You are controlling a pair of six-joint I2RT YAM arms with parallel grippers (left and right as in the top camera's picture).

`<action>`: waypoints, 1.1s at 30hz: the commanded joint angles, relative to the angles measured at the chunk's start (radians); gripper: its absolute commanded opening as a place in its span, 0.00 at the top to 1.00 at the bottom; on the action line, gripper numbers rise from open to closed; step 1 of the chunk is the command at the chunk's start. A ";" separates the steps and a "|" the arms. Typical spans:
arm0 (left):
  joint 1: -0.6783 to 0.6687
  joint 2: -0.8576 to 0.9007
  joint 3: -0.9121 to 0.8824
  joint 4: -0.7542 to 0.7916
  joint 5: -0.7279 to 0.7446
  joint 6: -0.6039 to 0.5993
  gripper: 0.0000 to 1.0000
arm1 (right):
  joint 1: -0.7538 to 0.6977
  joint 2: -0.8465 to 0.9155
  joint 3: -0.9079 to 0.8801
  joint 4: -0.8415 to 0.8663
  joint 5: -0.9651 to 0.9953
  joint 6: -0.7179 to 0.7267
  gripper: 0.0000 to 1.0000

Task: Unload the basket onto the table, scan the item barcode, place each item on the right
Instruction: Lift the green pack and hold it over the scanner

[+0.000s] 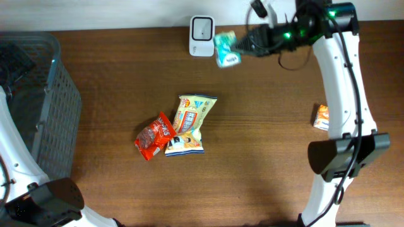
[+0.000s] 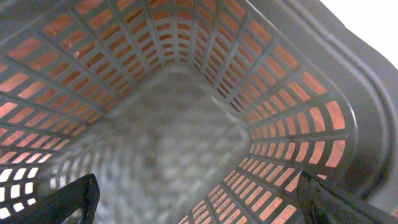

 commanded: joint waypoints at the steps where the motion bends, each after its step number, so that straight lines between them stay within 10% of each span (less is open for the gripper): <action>1: 0.002 -0.001 -0.001 0.000 -0.004 -0.010 0.01 | 0.068 -0.029 0.062 0.175 0.341 0.166 0.96; 11: 0.002 -0.001 -0.001 0.000 -0.004 -0.010 0.01 | 0.334 0.209 0.060 0.660 1.156 -0.303 0.96; 21: 0.002 -0.001 -0.001 0.000 -0.005 -0.010 0.01 | 0.341 0.464 0.059 0.949 1.329 -0.723 0.96; 33: 0.002 -0.001 -0.001 -0.003 -0.004 -0.010 0.01 | 0.305 0.510 0.054 0.973 1.323 -0.731 0.96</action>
